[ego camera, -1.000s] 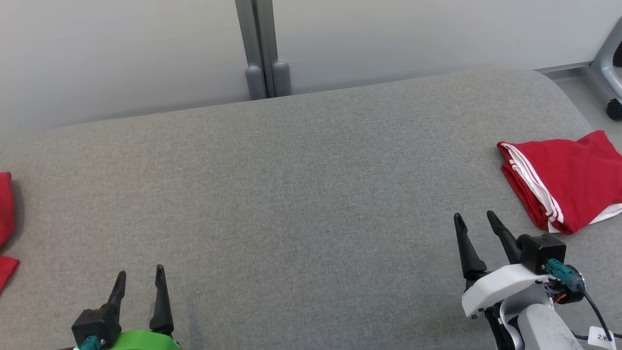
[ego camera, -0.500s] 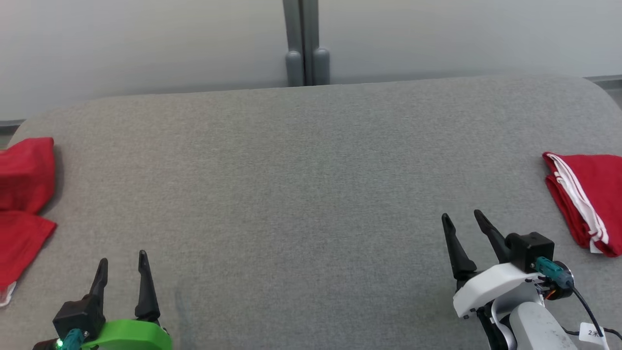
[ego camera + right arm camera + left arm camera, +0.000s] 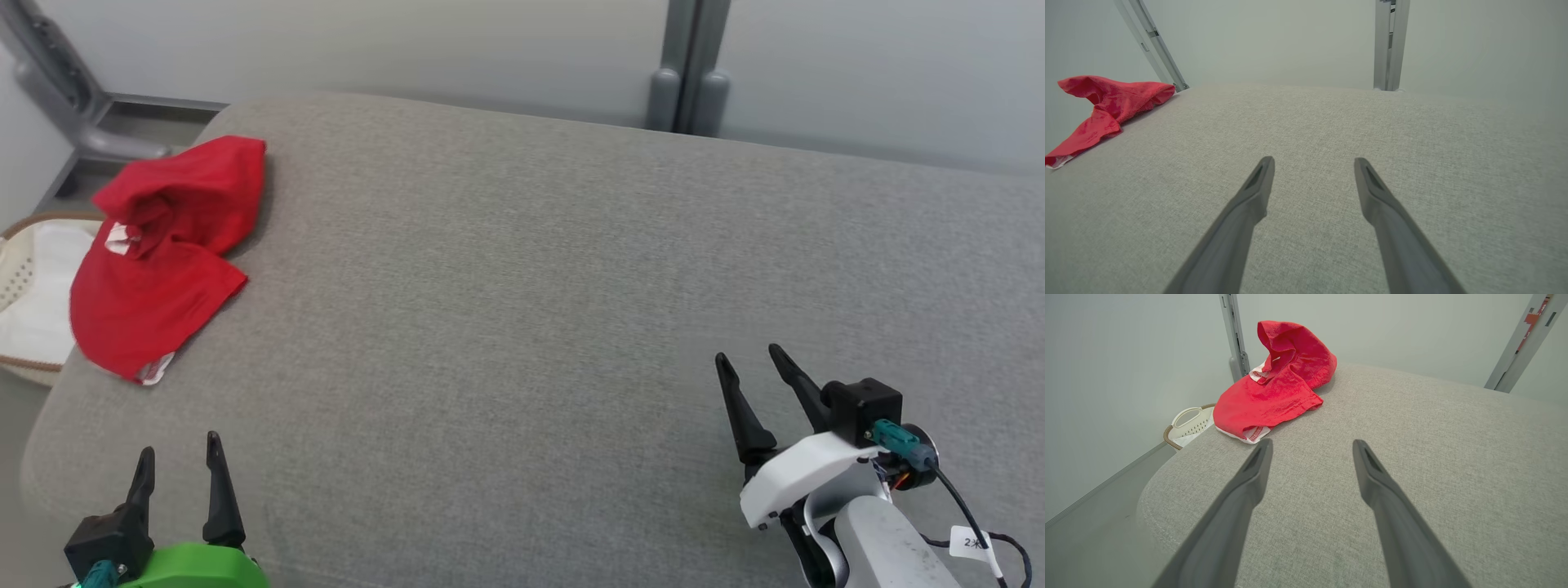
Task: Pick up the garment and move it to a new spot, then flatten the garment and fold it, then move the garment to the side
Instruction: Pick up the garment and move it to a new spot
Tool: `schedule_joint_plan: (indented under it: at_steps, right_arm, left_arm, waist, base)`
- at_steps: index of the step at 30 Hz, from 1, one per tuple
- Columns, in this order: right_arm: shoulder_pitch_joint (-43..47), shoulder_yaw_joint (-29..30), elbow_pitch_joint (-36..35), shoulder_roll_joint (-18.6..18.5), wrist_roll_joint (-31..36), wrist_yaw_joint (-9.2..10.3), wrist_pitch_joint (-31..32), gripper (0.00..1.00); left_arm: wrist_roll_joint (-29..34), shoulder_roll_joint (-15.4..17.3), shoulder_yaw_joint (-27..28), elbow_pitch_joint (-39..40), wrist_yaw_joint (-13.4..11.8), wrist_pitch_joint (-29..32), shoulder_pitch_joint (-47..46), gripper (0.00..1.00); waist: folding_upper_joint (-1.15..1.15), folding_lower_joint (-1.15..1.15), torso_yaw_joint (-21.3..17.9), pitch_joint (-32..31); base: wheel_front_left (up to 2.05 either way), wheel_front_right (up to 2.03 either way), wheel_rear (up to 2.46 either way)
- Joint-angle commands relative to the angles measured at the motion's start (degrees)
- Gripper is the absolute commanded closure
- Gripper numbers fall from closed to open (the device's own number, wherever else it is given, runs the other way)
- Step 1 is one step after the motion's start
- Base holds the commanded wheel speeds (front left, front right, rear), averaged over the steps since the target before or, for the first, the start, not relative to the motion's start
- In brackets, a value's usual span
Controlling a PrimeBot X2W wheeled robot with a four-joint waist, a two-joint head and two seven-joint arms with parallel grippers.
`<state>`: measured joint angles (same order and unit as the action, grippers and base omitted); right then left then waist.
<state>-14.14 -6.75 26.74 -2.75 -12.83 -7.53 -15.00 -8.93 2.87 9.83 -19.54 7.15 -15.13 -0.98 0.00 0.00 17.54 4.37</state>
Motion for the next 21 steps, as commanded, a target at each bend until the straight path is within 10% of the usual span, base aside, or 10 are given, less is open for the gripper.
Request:
schedule_joint_plan:
  at_steps: [1,21]
  right_arm:
    - [-0.1,-0.3,0.3,-0.3,-0.8,0.09,-0.2,0.00]
    - [-2.1,-1.9,-0.7,-0.3,2.6,0.09,-0.2,0.00]
  left_arm:
    - [0.3,0.2,0.5,-0.2,0.2,0.0,0.3,0.00]
    - [-5.3,2.0,1.7,-5.5,0.4,0.0,-4.4,0.00]
  waist:
    - [0.00,0.00,5.9,-0.1]
    - [0.00,0.00,7.2,3.6]
  base:
    - [0.00,0.00,0.00]
    - [0.00,0.00,0.00]
